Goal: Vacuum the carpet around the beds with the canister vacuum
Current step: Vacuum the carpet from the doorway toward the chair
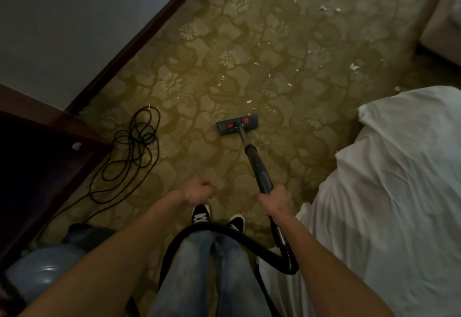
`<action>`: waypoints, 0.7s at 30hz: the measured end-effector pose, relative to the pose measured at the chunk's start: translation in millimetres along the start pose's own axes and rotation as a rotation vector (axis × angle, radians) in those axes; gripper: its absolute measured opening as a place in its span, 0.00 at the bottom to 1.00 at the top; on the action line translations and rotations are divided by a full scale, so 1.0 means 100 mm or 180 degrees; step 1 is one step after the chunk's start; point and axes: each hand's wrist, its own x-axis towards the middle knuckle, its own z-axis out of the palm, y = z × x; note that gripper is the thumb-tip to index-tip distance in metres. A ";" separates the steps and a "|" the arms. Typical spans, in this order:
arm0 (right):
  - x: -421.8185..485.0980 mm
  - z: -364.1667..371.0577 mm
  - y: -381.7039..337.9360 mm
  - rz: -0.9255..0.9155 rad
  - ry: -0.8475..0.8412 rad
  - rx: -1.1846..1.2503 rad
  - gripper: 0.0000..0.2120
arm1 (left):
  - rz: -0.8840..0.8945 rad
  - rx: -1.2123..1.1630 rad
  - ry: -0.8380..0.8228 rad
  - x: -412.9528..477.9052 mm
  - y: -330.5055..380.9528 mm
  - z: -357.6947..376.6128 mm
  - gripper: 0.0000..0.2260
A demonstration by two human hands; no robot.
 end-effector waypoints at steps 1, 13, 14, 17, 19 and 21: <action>-0.03 0.03 0.00 0.0017 0.0012 0.0038 0.20 | 0.0009 0.0040 -0.0021 0.00 0.00 -0.04 0.06; -0.05 0.26 -0.42 0.0209 0.0146 0.0426 0.15 | 0.0013 0.0078 -0.0179 0.19 -0.05 -0.65 0.05; -0.03 0.24 -0.47 0.0225 0.0162 0.0469 0.13 | 0.0006 0.0080 -0.0187 0.22 -0.05 -0.69 0.06; 0.08 0.14 -0.62 0.0249 0.0217 0.0585 0.13 | -0.0019 0.0058 -0.0189 0.24 0.04 -0.77 0.05; 0.17 0.06 -0.71 0.0268 0.0246 0.0660 0.12 | -0.0033 0.0061 -0.0190 0.25 0.12 -0.81 0.05; 0.29 -0.01 -0.79 0.0297 0.0244 0.0788 0.12 | -0.0064 0.0122 -0.0206 0.31 0.18 -0.83 0.06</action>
